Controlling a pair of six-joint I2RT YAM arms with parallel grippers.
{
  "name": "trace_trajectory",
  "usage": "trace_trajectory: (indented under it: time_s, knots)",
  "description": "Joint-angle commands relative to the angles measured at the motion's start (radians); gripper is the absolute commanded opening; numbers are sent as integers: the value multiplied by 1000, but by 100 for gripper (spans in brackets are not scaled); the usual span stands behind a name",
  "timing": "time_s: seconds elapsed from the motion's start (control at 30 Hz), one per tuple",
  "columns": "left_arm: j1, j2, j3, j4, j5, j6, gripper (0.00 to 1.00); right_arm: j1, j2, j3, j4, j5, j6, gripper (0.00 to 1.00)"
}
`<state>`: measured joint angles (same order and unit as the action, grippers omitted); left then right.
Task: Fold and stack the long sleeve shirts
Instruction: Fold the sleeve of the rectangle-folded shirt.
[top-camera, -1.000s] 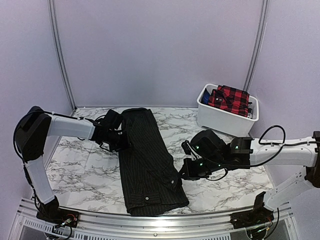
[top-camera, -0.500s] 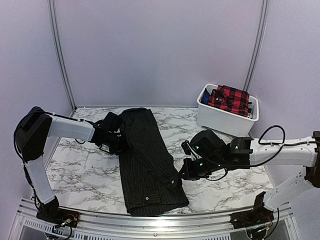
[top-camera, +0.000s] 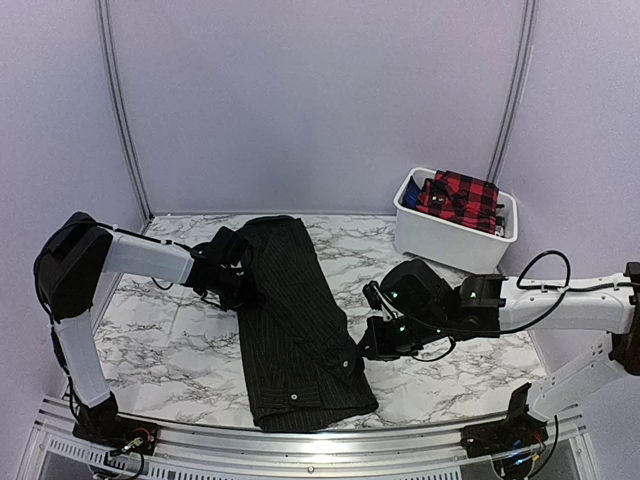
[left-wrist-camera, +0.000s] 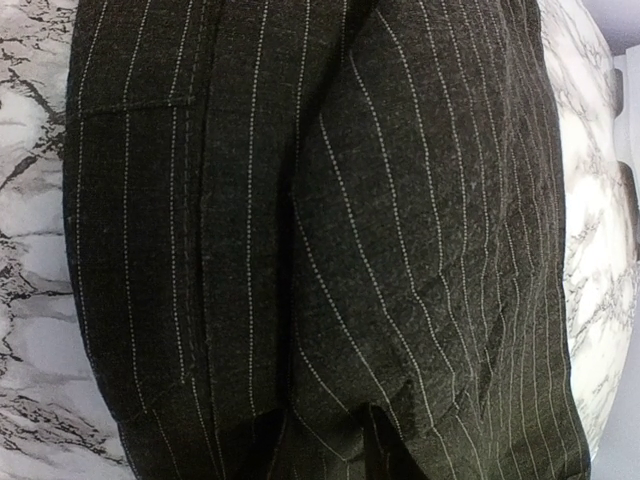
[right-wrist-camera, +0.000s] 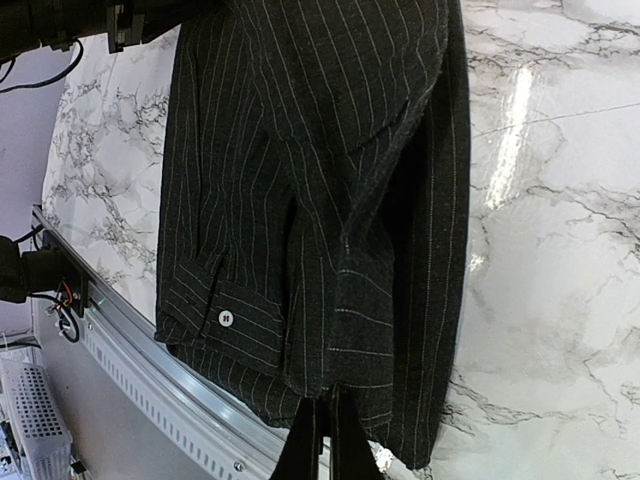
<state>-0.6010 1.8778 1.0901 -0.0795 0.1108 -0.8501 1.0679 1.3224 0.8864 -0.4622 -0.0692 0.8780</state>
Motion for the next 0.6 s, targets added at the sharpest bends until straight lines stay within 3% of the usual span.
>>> trace_trajectory:
  time_s: [0.0,0.3,0.57]
  knots:
    - [0,18,33,20,-16,3,23,7,-11,37,-4,14,-14,0]
    - [7,8,67,15,-8,17,0,7,-15,93,-73,9,-17,0]
    - [48,-6,84,-7,51,31,0,9,-43,54,-75,-89,38,0]
